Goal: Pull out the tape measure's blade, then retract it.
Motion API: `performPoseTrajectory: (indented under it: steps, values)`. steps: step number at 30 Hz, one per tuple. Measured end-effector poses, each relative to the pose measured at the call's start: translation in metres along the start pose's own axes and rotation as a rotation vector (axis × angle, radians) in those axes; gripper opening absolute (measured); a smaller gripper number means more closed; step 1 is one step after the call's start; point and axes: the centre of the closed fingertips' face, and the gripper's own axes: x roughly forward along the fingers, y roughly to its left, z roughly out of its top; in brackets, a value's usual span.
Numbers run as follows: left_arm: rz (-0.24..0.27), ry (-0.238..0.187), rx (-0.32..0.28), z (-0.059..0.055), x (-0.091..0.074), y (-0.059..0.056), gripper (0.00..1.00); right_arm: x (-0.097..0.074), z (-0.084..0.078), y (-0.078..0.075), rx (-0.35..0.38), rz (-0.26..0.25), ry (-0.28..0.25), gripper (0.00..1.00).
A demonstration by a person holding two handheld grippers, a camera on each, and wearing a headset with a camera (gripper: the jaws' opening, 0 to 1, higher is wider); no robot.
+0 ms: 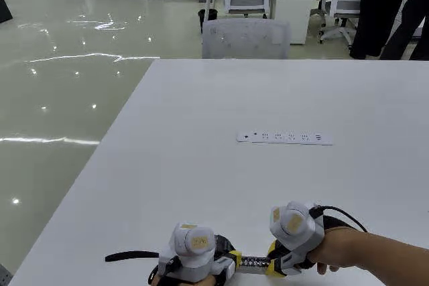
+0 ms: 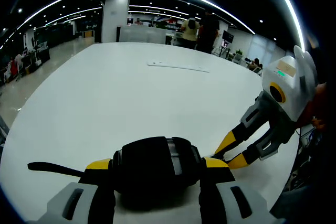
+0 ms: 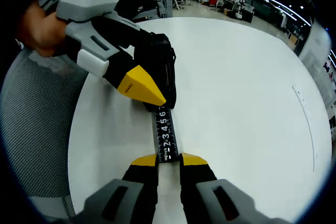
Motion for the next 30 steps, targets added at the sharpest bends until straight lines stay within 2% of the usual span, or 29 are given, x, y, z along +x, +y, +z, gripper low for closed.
performPoseTrajectory:
  steps: [11, 17, 24, 30]
  values:
    - [-0.004, 0.000, -0.004, 0.000, -0.001, 0.000, 0.61, 0.011, 0.018, 0.003, -0.015, 0.005, -0.020, 0.13]
    - [-0.006, 0.000, -0.005, 0.000, -0.001, 0.000, 0.61, 0.014, 0.023, 0.003, -0.017, 0.011, -0.014, 0.12]
    - [-0.009, 0.001, -0.009, 0.000, -0.001, 0.000, 0.61, 0.020, 0.033, 0.006, 0.008, 0.026, -0.036, 0.12]
    - [-0.013, 0.002, -0.009, 0.000, -0.001, -0.001, 0.61, 0.024, 0.038, 0.007, -0.010, 0.029, -0.041, 0.12]
